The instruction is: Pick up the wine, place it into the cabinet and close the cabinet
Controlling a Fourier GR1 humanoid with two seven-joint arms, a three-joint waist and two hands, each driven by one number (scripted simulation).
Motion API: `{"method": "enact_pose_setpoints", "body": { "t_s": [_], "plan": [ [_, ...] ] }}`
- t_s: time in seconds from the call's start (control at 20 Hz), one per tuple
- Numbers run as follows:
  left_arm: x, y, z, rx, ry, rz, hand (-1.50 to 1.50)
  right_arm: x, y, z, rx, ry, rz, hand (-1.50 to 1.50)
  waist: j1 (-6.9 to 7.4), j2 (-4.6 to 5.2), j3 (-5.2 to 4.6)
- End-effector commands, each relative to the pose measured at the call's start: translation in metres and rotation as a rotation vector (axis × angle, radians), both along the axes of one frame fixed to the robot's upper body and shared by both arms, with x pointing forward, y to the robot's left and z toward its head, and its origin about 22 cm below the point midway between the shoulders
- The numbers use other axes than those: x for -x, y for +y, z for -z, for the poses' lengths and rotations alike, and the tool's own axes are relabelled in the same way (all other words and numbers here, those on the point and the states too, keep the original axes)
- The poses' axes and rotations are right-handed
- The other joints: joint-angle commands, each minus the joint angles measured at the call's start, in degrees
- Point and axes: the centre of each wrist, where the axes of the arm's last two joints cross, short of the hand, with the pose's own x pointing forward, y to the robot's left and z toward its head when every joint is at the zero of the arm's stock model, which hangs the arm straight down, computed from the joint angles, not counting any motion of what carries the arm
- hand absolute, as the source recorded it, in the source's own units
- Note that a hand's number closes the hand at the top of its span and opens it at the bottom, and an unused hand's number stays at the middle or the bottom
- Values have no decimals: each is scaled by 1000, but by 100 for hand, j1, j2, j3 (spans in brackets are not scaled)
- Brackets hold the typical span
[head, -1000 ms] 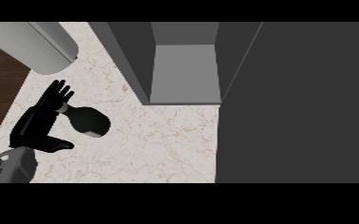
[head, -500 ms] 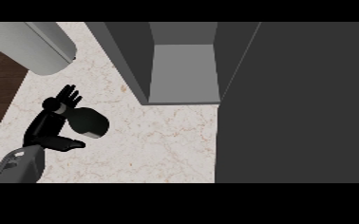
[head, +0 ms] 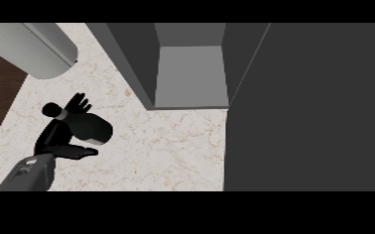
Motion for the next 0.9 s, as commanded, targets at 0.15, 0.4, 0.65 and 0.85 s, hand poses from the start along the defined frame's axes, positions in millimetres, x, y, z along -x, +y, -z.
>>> {"method": "enact_pose_setpoints", "body": {
  "t_s": [0.15, 0.4, 0.65, 0.85],
  "plan": [
    [-3, -2, 1, 180, -47, 60, -150, 0, -1, 3, 11, -23, 16, -150, 24, -4, 2],
    [0, -9, 8, 231, -47, 52, -150, -1, 0, 2, 9, -6, 22, -150, -60, 31, -13],
    [15, -11, 20, 237, -47, 46, -150, -1, -9, 2, -3, -22, 11, -150, -39, 27, -9],
    [9, -13, 16, 241, -31, 95, 150, -2, 5, -5, 3, -14, 22, -150, -12, 23, -14]
  ]
}}
